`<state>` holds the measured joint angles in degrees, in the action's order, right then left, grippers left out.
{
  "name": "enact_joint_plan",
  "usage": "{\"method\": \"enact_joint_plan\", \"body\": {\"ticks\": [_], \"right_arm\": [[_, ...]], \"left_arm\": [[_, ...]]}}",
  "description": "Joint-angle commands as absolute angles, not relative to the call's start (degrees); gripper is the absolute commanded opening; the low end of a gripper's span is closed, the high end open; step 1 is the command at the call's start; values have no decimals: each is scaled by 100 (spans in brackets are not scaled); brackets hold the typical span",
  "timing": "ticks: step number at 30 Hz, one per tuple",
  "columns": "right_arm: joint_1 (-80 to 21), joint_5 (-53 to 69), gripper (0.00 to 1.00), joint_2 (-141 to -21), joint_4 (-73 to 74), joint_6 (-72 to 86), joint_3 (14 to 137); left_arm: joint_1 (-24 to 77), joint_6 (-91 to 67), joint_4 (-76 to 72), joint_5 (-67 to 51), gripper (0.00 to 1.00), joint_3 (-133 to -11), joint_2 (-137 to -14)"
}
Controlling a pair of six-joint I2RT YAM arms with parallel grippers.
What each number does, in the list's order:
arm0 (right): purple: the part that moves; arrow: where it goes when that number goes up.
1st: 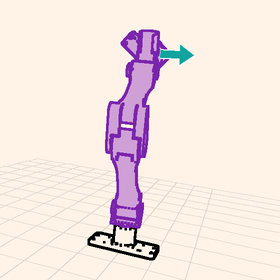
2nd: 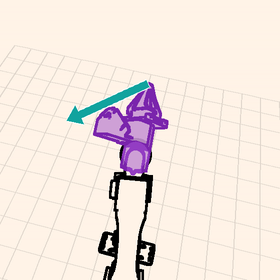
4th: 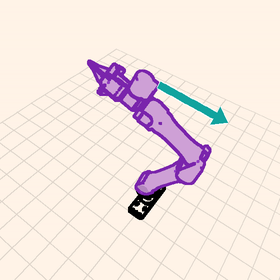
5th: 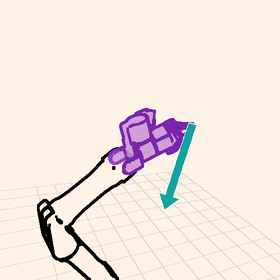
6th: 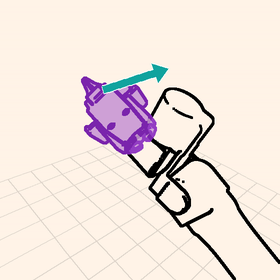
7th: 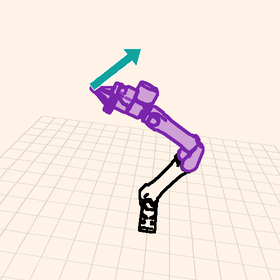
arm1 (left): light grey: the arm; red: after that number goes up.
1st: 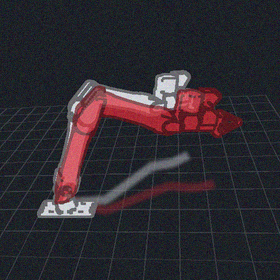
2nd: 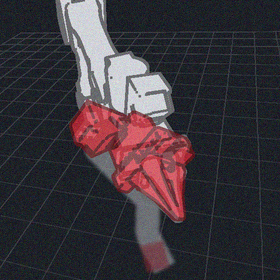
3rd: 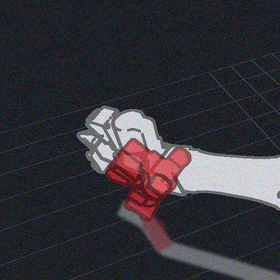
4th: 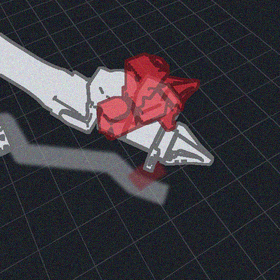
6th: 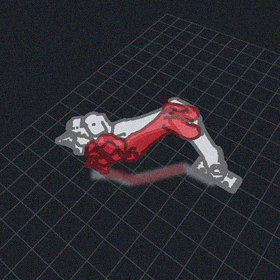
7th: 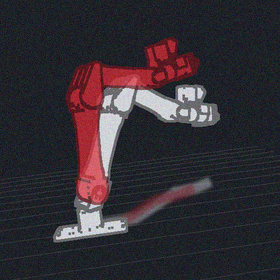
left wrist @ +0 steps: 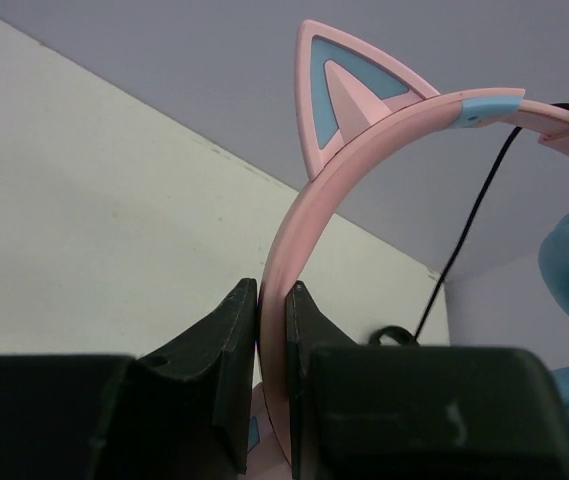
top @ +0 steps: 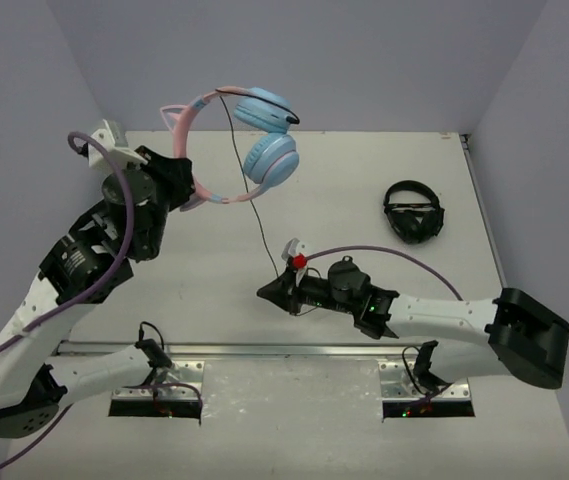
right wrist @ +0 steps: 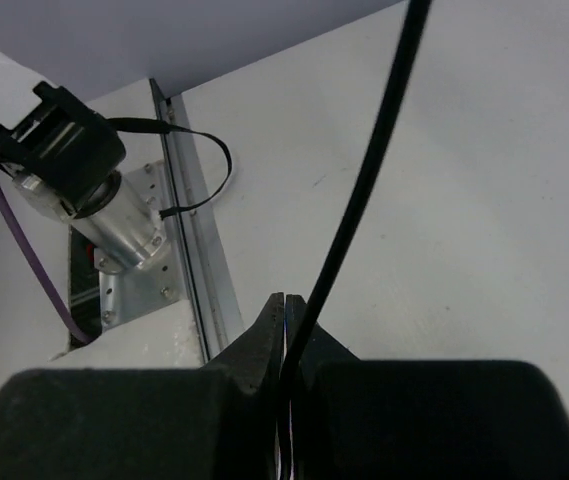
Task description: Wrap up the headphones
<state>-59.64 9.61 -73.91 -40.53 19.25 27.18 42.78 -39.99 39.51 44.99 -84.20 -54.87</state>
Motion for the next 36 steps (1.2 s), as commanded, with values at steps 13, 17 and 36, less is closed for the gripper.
{"method": "enact_joint_plan", "body": {"ticks": [13,17,36], "right_arm": [[-7875,-466,1,-6381,-907,836,4076],[-7875,-615,1,-6390,32,476,4780],[-6531,-2153,1,-7549,3568,-2117,8788]], "left_arm": [[3560,-3509,2462,7040,0,-8395,-6873],[3577,-3427,1855,6795,0,-7218,-6487],[4561,-820,1034,2737,0,-4508,-5116]]}}
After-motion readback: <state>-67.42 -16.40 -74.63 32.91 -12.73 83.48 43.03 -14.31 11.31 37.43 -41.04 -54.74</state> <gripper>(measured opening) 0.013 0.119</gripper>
